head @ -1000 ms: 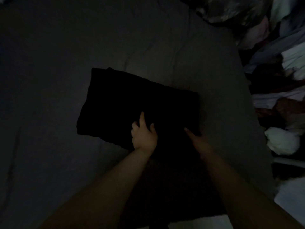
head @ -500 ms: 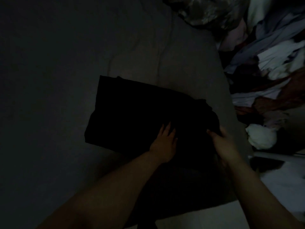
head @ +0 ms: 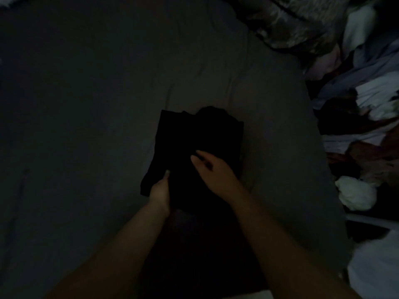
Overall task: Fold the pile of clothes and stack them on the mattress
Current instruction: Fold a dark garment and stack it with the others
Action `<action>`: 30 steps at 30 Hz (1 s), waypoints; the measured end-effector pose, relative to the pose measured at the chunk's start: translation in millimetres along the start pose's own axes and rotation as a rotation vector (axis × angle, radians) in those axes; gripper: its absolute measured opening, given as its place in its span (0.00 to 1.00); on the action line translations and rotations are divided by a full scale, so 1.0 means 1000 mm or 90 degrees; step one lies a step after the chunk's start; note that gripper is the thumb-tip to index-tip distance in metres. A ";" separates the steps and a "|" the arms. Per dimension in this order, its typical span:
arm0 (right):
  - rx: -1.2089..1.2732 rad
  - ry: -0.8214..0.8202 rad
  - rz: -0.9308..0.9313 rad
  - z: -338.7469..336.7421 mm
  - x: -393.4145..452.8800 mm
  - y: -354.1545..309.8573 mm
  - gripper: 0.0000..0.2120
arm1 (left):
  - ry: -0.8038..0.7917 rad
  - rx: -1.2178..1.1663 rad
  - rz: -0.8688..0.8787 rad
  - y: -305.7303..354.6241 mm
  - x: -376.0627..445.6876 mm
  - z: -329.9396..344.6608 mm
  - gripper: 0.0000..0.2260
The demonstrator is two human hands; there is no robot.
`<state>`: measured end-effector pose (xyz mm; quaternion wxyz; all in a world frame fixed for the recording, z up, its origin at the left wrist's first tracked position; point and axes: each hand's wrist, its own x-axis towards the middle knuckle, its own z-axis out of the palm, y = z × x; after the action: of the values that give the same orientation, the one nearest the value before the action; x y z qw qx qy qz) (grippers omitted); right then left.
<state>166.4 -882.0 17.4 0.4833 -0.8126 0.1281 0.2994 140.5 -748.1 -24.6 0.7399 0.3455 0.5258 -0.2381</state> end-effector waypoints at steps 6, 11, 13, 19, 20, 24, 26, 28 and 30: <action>-0.127 0.274 0.022 -0.005 0.007 0.059 0.19 | 0.076 0.476 0.233 0.014 0.000 -0.021 0.21; 0.017 0.213 0.069 -0.002 0.011 0.073 0.28 | -0.001 0.544 0.254 0.023 0.000 0.010 0.28; 0.043 0.246 0.053 0.002 0.012 0.072 0.28 | -0.011 0.579 0.370 0.023 0.000 0.017 0.21; 0.080 0.269 0.044 0.015 0.020 0.060 0.32 | 0.139 0.544 0.448 0.035 0.014 -0.025 0.15; 0.076 0.272 0.054 0.017 0.024 0.062 0.34 | 0.167 0.574 0.433 0.038 0.023 -0.037 0.17; 0.112 0.215 0.097 0.019 0.038 0.061 0.32 | 0.220 0.762 0.339 0.051 0.043 -0.053 0.31; 0.198 0.164 0.129 0.017 0.042 0.059 0.28 | 0.172 0.738 0.279 0.061 0.046 -0.045 0.43; 0.275 0.150 0.144 0.016 0.044 0.060 0.30 | 0.104 0.635 0.244 0.069 0.046 -0.034 0.44; 0.317 0.121 0.160 0.018 0.048 0.060 0.35 | 0.039 0.567 0.218 0.073 0.046 -0.026 0.44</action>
<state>167.7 -892.7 -60.9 0.6127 -0.6714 0.3418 0.2387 192.5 -680.7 -54.6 0.5329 0.7174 0.3297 -0.3042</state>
